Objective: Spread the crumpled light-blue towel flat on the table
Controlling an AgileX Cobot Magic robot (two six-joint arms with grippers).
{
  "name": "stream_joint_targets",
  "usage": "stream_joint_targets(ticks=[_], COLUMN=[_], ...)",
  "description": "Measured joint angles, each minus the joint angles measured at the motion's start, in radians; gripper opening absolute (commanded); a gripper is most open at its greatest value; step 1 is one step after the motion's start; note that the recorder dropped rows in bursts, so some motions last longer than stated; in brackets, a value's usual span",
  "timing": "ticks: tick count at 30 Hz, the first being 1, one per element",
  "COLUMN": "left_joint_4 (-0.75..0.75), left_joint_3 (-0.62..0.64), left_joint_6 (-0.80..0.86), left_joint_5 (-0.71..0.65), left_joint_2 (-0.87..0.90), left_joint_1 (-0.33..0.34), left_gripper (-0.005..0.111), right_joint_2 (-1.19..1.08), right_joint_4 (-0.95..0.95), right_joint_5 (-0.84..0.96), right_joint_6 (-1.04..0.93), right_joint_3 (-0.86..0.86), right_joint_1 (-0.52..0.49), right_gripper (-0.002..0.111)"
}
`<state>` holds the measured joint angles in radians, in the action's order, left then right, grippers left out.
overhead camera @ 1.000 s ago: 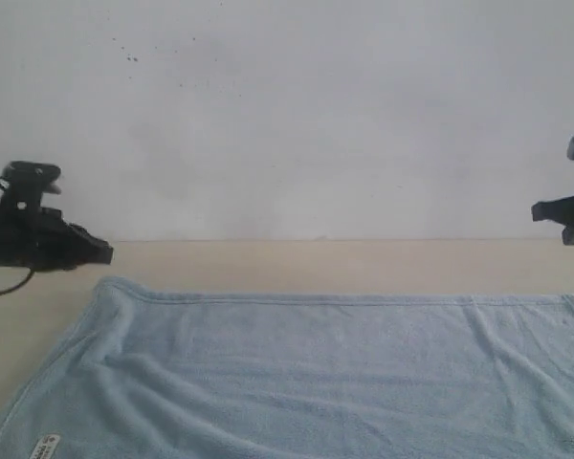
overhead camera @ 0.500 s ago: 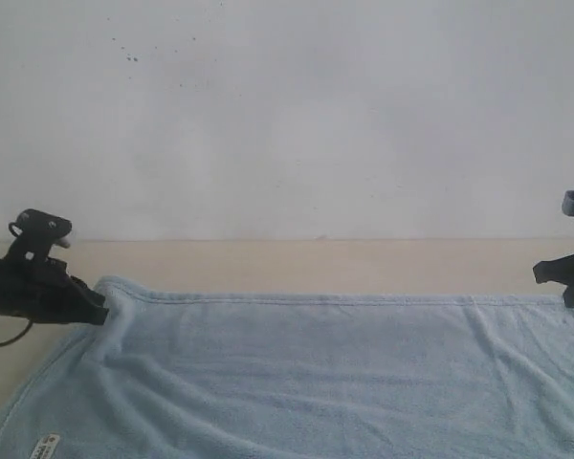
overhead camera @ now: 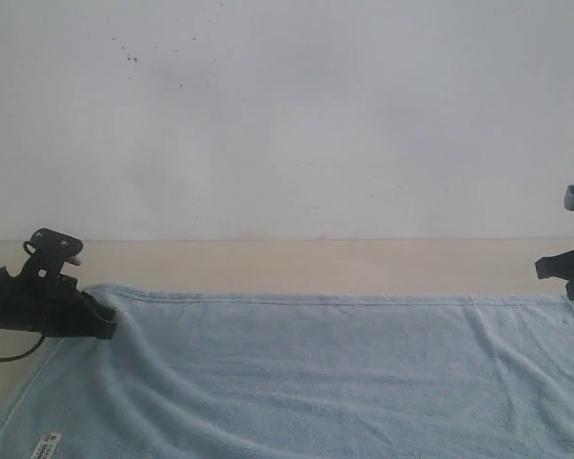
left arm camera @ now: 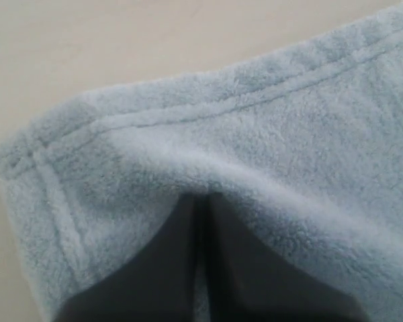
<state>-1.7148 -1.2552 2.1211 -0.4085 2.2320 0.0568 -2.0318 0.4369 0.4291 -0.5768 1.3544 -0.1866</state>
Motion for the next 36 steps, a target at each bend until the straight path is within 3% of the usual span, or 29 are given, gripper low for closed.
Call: stream_joint_targets(ticks=[5,12,19,22,26,29,32,36], left_joint_4=[-0.002,0.003,0.007,0.012,0.012,0.012,0.023,0.159], left_joint_3=[0.0,0.002,0.006,0.008,0.056,0.139,0.243,0.392], left_joint_6=[0.0,-0.007,-0.024,-0.103,-0.241,-0.288,-0.31,-0.534], left_joint_5=[0.003,-0.106,-0.12,-0.071,0.135,0.357,0.554,0.623], left_joint_2=[0.0,-0.008,-0.154,-0.238,-0.351,-0.461,-0.578,-0.753], left_joint_1=[0.002,0.004,0.004,0.004,0.004,0.004,0.006,0.026], left_gripper=[0.004,0.004,0.004,0.004,0.004,0.004,0.004,0.004], right_joint_2=[0.0,0.0,0.0,0.0,0.019,0.097,0.222,0.378], right_joint_4=[0.0,0.0,0.02,0.05,0.119,0.141,0.148,0.14], right_joint_5=[-0.002,0.0,0.023,0.049,0.042,-0.098,-0.408,-0.814], right_joint_6=[0.0,0.0,0.02,0.048,0.064,0.05,0.047,0.246], right_joint_3=[0.0,0.0,0.0,0.0,-0.034,-0.146,-0.354,-0.646], right_joint_1=[0.0,0.0,0.0,0.0,0.002,0.022,0.078,0.184], right_gripper=[0.003,0.003,0.003,0.003,0.003,0.003,0.003,0.003])
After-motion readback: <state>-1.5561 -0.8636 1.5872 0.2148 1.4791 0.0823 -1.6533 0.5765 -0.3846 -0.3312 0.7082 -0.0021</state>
